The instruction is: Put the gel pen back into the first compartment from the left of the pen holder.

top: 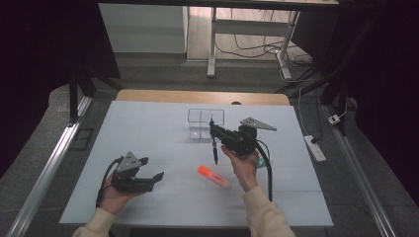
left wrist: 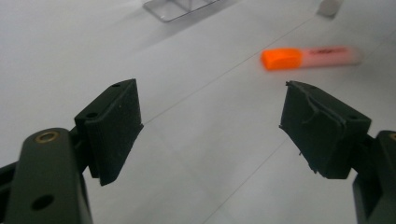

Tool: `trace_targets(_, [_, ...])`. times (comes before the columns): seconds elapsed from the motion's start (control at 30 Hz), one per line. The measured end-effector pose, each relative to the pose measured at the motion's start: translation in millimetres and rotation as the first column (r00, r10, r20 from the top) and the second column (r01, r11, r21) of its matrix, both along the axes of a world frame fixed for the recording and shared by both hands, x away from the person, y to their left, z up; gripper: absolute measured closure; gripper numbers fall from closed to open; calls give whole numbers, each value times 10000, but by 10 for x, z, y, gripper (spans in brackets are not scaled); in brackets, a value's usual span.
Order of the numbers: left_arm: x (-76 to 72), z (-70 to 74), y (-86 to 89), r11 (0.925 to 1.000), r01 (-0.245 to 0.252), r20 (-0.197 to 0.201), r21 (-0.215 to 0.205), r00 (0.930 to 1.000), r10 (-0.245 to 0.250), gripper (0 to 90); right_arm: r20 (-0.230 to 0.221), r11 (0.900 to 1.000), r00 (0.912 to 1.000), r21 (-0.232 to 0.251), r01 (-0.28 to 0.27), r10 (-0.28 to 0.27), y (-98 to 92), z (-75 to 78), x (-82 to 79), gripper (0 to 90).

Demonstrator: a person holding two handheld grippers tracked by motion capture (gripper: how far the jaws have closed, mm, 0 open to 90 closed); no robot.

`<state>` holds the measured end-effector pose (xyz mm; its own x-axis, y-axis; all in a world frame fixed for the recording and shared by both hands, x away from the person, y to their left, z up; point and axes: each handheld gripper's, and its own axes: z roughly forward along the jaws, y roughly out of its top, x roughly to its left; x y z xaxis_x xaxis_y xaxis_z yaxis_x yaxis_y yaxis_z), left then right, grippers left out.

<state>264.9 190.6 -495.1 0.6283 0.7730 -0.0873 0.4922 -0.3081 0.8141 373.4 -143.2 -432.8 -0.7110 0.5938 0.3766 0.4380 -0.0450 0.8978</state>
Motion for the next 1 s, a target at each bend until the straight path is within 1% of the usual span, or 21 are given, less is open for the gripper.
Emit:
trace_targets(0.03, [9, 13, -40, 10000, 81, -7, -54, 10000, -81, 204, -19, 10000, 10000, 10, -55, 55, 18, -13, -8, 797])
trace_targets(0.07, [9, 13, -40, 10000, 81, -7, -54, 10000, -81, 204, -10, 9999, 9999, 25, -113, 113, 35, -28, -15, 797])
trace_targets(0.1, [31, 36, -123, 9997, 217, 14, -101, 9998, -217, 204, -36, 9998, 9998, 43, -179, 179, 48, -41, -23, 796])
trace_targets(0.13, [42, 48, -164, 9995, 282, 15, -141, 9996, -282, 204, -15, 9997, 9997, 72, -227, 227, 62, -55, -30, 797])
trace_targets(0.17, [42, 48, -164, 9995, 282, 15, -141, 9996, -282, 204, -12, 9995, 9996, 96, -287, 287, 73, -68, -37, 796])
trace_targets(0.2, [70, 74, -245, 9988, 440, 46, -220, 9990, -439, 205, -10, 9994, 9995, 122, -312, 313, 83, -80, -43, 796])
trace_targets(0.23, [70, 74, -245, 9988, 440, 46, -220, 9990, -439, 206, -6, 9994, 9995, 154, -326, 326, 92, -91, -51, 797])
trace_targets(0.27, [97, 99, -328, 9980, 571, 89, -253, 9983, -569, 206, 8, 9992, 9994, 201, -350, 350, 98, -100, -58, 796])
trace_targets(0.33, [127, 117, -406, 9973, 684, 120, -270, 9976, -681, 207, 38, 9987, 9992, 322, -401, 400, 108, -114, -75, 796])
trace_targets(0.37, [127, 117, -406, 9973, 684, 120, -270, 9976, -681, 207, 45, 9984, 9991, 386, -415, 413, 114, -122, -87, 797])
trace_targets(0.4, [155, 127, -477, 9966, 779, 133, -269, 9969, -775, 208, 85, 9981, 9991, 445, -422, 418, 121, -130, -100, 796])
trace_targets(0.43, [167, 130, -508, 9963, 815, 132, -271, 9966, -811, 208, 101, 9979, 9990, 466, -451, 447, 130, -139, -113, 797])
trace_targets(0.5, [188, 137, -563, 9957, 886, 138, -288, 9960, -882, 210, 174, 9977, 9987, 486, -482, 474, 151, -158, -135, 797])
trace_targets(0.57, [197, 142, -587, 9953, 927, 152, -287, 9956, -923, 213, 148, 9968, 9985, 599, -527, 519, 176, -179, -152, 797])
trace_targets(0.63, [222, 154, -655, 9940, 1038, 179, -347, 9945, -1033, 217, 140, 9959, 9983, 709, -570, 562, 211, -194, -172, 797])
trace_targets(0.77, [265, 159, -741, 9921, 1173, 175, -445, 9930, -1166, 226, 274, 9947, 9971, 723, -725, 707, 291, -206, -213, 796])
trace_targets(0.9, [308, 148, -823, 9903, 1293, 149, -510, 9916, -1287, 242, 219, 9934, 9962, 760, -861, 846, 351, -230, -232, 797])
trace_targets(1.0, [331, 135, -868, 9891, 1347, 92, -594, 9909, -1344, 270, 273, 9929, 9958, 797, -888, 869, 378, -238, -251, 796])
